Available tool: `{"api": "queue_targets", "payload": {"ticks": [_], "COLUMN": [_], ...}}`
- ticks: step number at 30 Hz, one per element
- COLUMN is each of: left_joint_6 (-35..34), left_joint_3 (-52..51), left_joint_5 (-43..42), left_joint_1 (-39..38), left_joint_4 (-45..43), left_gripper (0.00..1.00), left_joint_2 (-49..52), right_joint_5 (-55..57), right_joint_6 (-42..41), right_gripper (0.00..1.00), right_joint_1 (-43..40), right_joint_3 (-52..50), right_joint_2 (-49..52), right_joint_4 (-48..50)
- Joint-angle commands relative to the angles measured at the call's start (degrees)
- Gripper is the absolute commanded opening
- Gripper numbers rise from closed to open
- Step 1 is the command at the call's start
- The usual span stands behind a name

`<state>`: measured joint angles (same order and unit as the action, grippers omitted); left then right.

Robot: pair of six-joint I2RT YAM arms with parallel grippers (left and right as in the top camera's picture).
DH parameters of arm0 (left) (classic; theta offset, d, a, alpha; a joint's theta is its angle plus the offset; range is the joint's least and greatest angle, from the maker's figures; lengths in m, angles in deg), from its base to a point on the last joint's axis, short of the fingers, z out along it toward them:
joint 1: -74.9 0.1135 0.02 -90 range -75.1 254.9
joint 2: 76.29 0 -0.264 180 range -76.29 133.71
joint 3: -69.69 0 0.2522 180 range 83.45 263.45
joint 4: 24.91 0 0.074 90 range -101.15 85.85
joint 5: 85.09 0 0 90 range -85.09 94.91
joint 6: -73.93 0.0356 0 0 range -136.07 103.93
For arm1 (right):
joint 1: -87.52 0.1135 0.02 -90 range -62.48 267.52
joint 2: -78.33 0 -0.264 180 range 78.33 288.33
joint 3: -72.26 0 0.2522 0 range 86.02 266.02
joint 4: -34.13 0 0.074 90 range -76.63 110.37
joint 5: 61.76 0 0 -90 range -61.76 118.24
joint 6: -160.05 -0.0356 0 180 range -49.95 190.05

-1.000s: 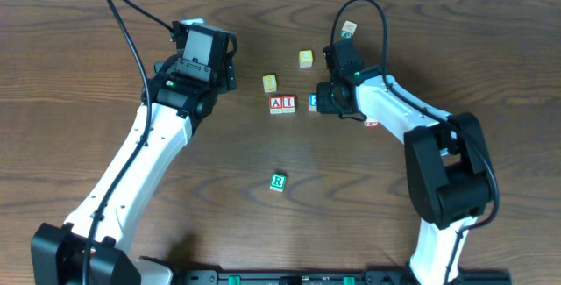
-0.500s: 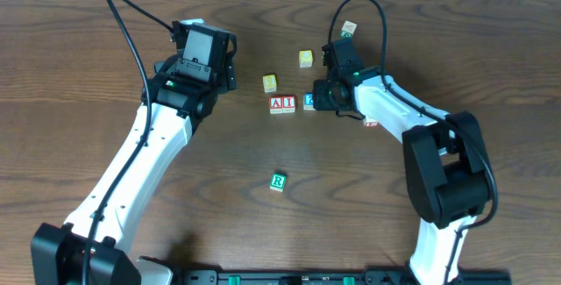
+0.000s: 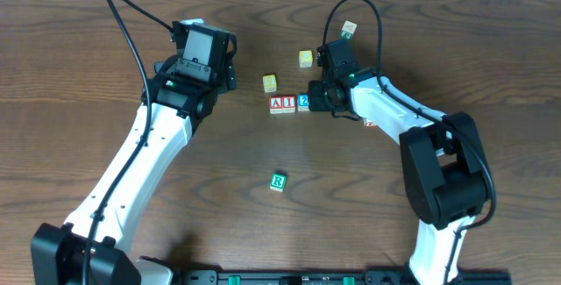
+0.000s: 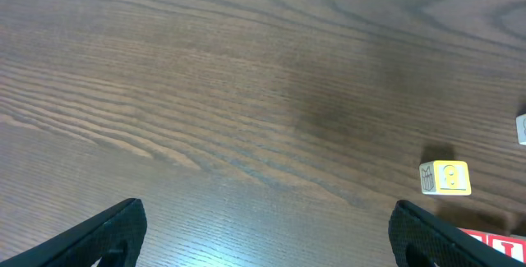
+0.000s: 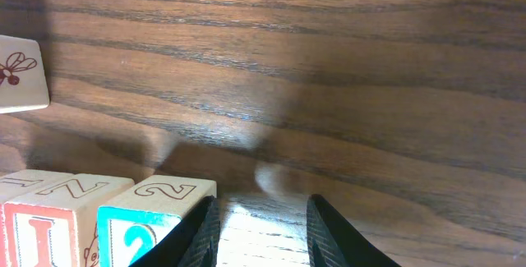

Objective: Spell out Ai2

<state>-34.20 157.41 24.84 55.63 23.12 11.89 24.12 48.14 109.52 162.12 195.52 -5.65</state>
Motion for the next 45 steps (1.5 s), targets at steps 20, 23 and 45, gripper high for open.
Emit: {"api": "queue_targets", "payload": {"ticks": [20,23,45], "left_joint_6": [0.15,0.15,0.15], "left_joint_3": [0.44,0.44,0.44], "left_joint_5": [1.42,1.42,1.42], "left_joint_1": [0.13,0.13,0.13], "left_joint_4": [0.07,0.07,0.07], "left_gripper": [0.95,0.95,0.95], "left_joint_2": [-0.24,-0.24,-0.24], "right_joint_5": [-0.87,-0.85,8.87], "right_joint_6": [-1.22,-1.22,2.32], "right_gripper": [0.41,0.42,0.01], "right_joint_1": [1.07,1.05,-5.55], "right_joint_3": [0.04,0.04,-2.86], "right_joint_2": [0.52,0.52,-23.87], "right_joint_4": [0.52,0.55,-8.24]}}
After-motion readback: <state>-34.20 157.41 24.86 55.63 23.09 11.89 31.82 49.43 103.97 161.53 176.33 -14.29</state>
